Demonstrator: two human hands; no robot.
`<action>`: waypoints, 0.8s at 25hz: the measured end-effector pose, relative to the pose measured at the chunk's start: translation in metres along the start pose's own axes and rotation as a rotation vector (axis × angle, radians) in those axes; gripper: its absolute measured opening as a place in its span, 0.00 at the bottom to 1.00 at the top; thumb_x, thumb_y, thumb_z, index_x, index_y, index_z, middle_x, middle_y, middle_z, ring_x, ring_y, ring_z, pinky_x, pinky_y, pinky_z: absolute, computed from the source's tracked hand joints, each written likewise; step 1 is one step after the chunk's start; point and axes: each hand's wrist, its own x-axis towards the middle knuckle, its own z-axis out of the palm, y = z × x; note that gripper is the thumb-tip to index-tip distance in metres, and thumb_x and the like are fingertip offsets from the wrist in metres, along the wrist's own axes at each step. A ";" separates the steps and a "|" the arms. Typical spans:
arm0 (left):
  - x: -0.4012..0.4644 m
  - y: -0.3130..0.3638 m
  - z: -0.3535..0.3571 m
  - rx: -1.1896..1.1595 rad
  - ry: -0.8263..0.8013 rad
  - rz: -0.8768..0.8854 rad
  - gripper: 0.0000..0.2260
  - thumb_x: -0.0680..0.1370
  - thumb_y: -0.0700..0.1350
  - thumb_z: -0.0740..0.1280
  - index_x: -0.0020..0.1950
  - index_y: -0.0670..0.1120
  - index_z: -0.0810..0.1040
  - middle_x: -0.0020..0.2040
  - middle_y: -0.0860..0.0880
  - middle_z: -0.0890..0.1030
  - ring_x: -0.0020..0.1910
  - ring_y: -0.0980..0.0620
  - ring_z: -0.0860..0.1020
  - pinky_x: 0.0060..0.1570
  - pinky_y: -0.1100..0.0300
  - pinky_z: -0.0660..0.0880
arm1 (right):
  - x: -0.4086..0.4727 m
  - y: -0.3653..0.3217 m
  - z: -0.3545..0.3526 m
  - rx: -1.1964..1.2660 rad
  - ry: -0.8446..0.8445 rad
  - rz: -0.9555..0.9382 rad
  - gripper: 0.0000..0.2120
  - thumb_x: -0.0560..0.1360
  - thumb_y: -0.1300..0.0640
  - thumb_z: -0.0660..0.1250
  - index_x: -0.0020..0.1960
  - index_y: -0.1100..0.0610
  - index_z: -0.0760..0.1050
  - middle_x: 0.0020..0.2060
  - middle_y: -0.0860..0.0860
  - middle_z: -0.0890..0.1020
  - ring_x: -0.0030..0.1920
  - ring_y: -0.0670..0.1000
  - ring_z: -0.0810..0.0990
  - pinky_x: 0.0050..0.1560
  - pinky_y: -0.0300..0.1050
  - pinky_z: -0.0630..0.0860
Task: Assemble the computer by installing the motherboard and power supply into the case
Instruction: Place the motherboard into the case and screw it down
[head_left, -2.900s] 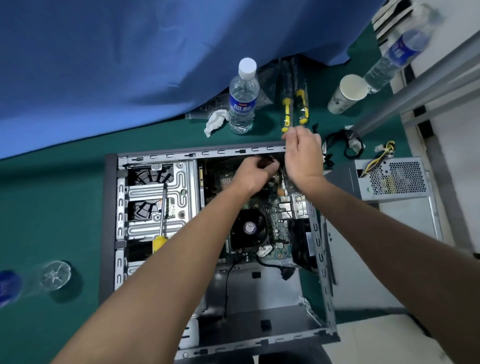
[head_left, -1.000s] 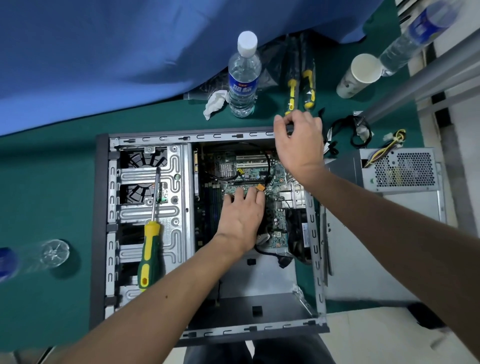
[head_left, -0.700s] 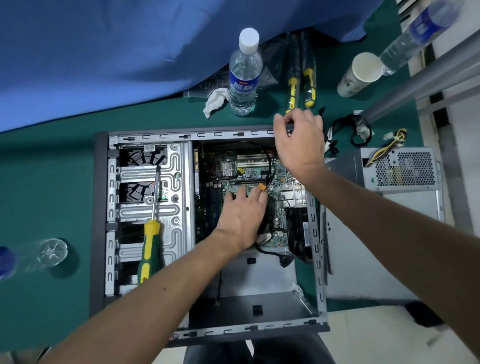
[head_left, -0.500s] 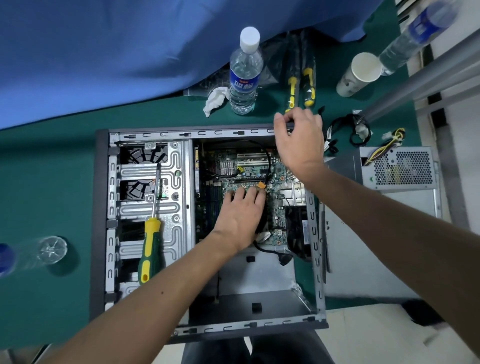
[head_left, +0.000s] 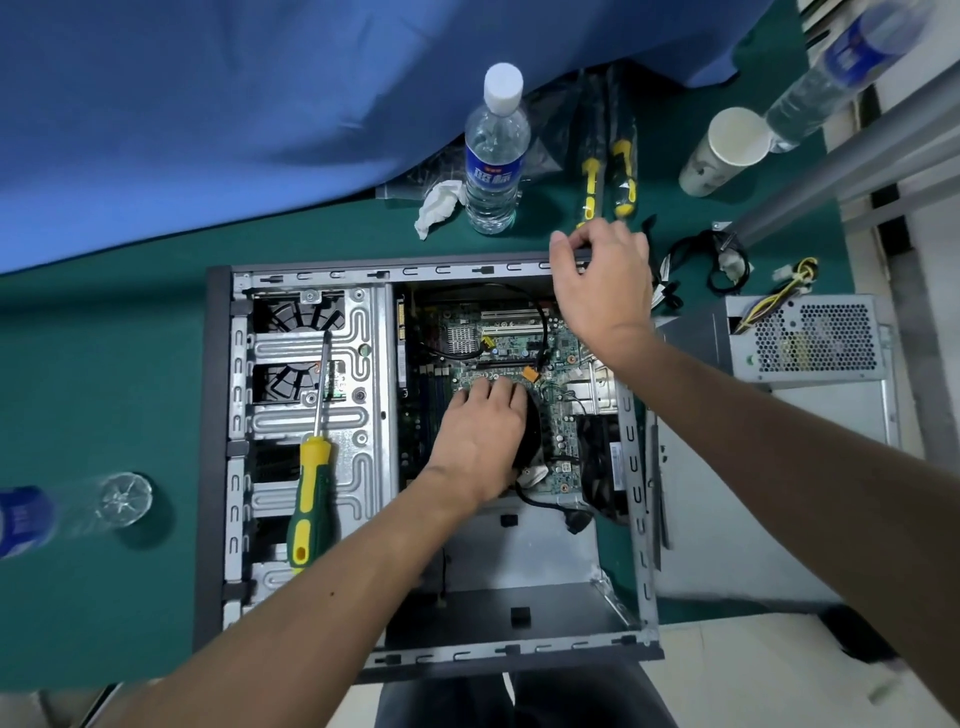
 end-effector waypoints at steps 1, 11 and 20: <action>-0.001 -0.001 0.000 -0.006 -0.003 0.010 0.38 0.72 0.56 0.74 0.74 0.40 0.61 0.66 0.43 0.69 0.65 0.43 0.68 0.67 0.50 0.67 | 0.000 0.001 0.000 0.008 -0.002 0.000 0.14 0.80 0.44 0.59 0.49 0.54 0.74 0.46 0.46 0.72 0.57 0.53 0.70 0.60 0.52 0.69; -0.007 0.006 -0.003 0.032 -0.022 -0.025 0.37 0.72 0.46 0.73 0.76 0.39 0.60 0.65 0.42 0.67 0.64 0.43 0.67 0.68 0.51 0.66 | -0.001 0.001 0.001 0.074 0.011 0.011 0.13 0.81 0.49 0.59 0.50 0.58 0.76 0.48 0.50 0.77 0.57 0.55 0.70 0.59 0.52 0.69; 0.005 -0.031 -0.041 0.074 0.153 -0.131 0.26 0.72 0.39 0.72 0.69 0.45 0.69 0.60 0.43 0.72 0.58 0.44 0.72 0.56 0.50 0.72 | 0.000 0.003 0.005 0.057 0.026 -0.006 0.13 0.81 0.49 0.60 0.48 0.57 0.76 0.45 0.47 0.74 0.54 0.53 0.70 0.57 0.49 0.68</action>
